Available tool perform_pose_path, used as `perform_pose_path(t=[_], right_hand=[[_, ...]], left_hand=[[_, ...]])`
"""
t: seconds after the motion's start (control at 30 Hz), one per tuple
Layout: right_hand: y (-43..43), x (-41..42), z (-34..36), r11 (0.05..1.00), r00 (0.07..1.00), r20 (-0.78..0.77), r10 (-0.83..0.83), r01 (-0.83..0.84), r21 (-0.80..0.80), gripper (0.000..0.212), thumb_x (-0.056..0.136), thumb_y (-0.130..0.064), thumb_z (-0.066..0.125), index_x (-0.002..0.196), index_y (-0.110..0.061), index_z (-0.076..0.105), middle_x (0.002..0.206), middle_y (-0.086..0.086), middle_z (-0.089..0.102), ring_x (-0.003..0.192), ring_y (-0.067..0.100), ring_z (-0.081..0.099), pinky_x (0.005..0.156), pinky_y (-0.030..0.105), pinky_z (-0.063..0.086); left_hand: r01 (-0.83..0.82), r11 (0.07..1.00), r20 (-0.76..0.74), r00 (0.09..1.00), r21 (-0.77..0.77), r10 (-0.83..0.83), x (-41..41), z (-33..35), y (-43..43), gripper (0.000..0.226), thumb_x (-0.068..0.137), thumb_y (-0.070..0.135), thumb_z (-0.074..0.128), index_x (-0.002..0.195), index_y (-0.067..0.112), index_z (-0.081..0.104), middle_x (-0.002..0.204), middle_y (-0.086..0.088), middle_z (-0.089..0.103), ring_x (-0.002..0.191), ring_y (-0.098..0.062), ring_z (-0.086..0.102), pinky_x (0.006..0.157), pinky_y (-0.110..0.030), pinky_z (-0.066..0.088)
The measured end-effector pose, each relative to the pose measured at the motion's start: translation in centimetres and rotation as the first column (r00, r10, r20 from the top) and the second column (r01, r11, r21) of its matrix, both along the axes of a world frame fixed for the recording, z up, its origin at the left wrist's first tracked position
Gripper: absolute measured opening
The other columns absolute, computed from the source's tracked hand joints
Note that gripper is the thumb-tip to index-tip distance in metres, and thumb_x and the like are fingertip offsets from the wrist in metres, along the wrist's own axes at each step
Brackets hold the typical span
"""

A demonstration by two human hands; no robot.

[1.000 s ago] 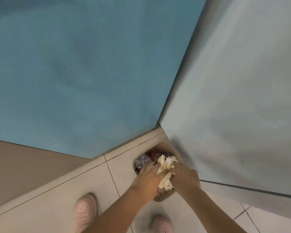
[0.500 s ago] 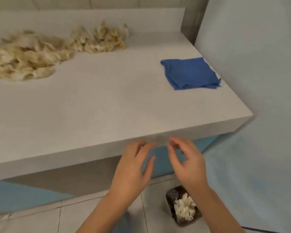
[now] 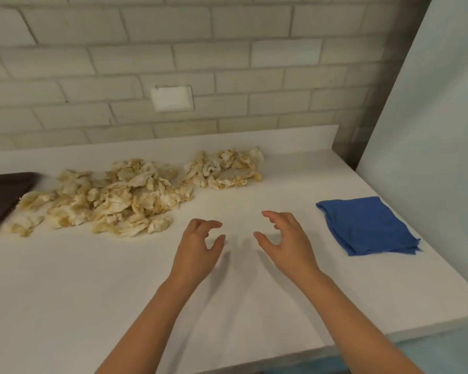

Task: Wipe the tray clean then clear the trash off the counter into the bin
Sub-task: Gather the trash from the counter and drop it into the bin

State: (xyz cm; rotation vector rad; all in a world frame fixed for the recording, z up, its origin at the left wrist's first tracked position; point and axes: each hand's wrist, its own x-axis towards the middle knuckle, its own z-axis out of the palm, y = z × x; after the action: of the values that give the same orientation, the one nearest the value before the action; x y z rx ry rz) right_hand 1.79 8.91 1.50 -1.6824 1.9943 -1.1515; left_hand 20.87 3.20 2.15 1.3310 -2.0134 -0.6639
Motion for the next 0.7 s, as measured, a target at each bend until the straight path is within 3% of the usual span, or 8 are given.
perform_pose_path(t=[0.3,0.5,0.6,0.7], right_hand=[[-15.3,-6.2,2.1,0.999,0.993,-0.112,-0.020,0.025,0.035,0.044,0.090,-0.037,0.058,0.131,-0.022,0.051,0.126,0.002,0.049,0.113,0.019,0.051,0.086,0.029,0.045],[-26.8,-8.4,2.2,0.984,0.938,-0.347,0.013,0.051,0.173,0.050,0.086,-0.044,0.058,0.130,-0.023,0.047,0.129,0.009,0.044,0.117,0.027,0.045,0.090,0.035,0.044],[-31.2,-9.1,0.6,0.965,0.926,-0.370,0.071,0.030,0.260,0.066,0.080,-0.058,0.057,0.135,-0.025,0.041,0.138,0.008,0.036,0.123,0.028,0.040,0.096,0.039,0.041],[-34.2,-9.5,-1.0,0.942,0.923,-0.364,0.121,0.009,0.336,0.084,0.071,-0.074,0.053,0.139,-0.028,0.035,0.143,0.009,0.033,0.127,0.030,0.038,0.099,0.044,0.039]], left_hand=[[-0.058,0.997,0.054,0.997,0.055,0.055,-3.2,1.2,-11.5,0.024,0.088,0.022,0.063,0.112,0.021,0.064,0.106,0.006,0.050,0.089,-0.009,0.052,0.075,-0.016,0.035],[-0.059,0.997,0.160,0.985,-0.044,0.066,-6.8,2.3,-19.5,0.025,0.086,0.021,0.064,0.111,0.021,0.066,0.106,0.000,0.057,0.084,-0.012,0.054,0.070,-0.017,0.036],[-0.049,0.998,0.200,0.978,-0.035,0.055,-8.6,2.2,-23.0,0.031,0.086,0.023,0.063,0.118,0.021,0.061,0.115,-0.003,0.056,0.098,-0.020,0.059,0.080,-0.026,0.048],[-0.003,0.999,0.383,0.924,-0.044,0.019,-10.3,2.0,-26.3,0.050,0.086,0.029,0.063,0.133,0.023,0.046,0.122,-0.004,0.049,0.112,-0.021,0.051,0.089,-0.031,0.046]])
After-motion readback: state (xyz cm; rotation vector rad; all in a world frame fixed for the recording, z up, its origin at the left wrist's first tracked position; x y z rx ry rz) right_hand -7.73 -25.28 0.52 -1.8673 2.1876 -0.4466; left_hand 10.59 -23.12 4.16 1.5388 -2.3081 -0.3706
